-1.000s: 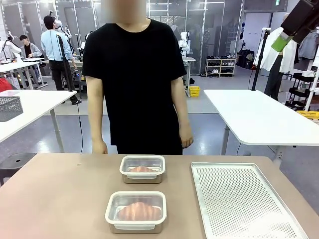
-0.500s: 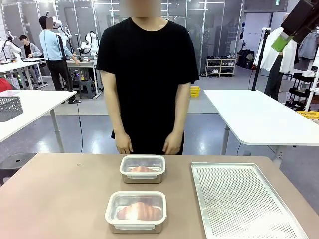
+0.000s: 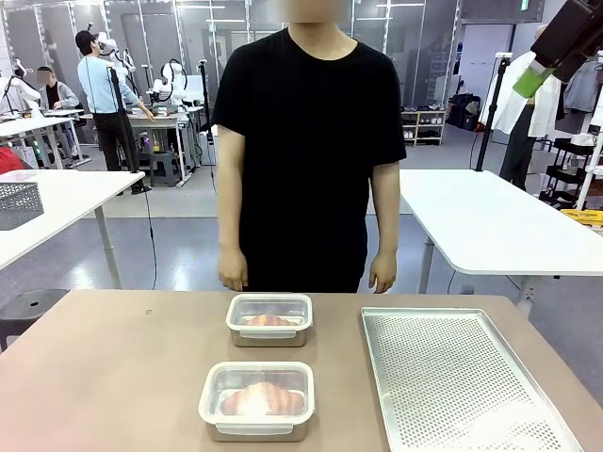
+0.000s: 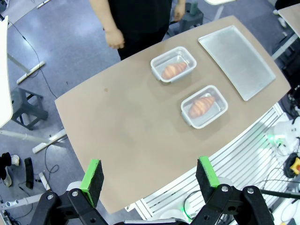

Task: Place the bread into the airtight container.
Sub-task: Pick up a Butter Roll and place it into an empty Airtight Container.

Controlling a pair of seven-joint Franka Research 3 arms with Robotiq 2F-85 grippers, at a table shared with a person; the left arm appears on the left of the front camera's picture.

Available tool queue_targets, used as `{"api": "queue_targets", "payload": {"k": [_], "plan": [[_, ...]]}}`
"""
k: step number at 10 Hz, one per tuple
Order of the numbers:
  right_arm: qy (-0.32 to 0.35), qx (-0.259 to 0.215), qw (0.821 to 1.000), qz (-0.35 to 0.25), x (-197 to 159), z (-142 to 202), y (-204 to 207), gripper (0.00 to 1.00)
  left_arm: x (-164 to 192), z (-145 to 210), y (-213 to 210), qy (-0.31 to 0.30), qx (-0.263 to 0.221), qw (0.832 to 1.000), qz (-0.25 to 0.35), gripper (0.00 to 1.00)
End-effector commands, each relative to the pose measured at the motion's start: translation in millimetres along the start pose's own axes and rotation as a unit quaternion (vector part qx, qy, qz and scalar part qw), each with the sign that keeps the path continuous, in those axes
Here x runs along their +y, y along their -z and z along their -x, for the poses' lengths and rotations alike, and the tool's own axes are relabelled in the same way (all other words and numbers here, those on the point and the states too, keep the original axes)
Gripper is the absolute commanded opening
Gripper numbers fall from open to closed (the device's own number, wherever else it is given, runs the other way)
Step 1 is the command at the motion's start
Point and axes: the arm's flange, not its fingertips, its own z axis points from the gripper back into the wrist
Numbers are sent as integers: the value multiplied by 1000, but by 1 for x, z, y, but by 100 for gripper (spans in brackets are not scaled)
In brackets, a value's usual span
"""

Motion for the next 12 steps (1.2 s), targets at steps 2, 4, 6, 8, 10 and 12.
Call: {"api": "queue_targets", "payload": {"k": [2,4,6,8,10,12], "plan": [[3,0,1000,4,-1,1,-2,100,0,-1,-1,3,0,1000,2,100],[3,0,1000,4,-1,1,-2,100,0,-1,-1,3,0,1000,2,100],[3,0,1000,4,-1,1,-2,100,0,-1,-1,3,0,1000,2,100],[3,0,1000,4,-1,1,-2,100,0,-1,-1,3,0,1000,2,100],[3,0,1000,4,-1,1,-2,100,0,-1,-1,3,0,1000,2,100],[3,0,1000,4,-1,1,-2,100,0,-1,-1,3,0,1000,2,100]]}}
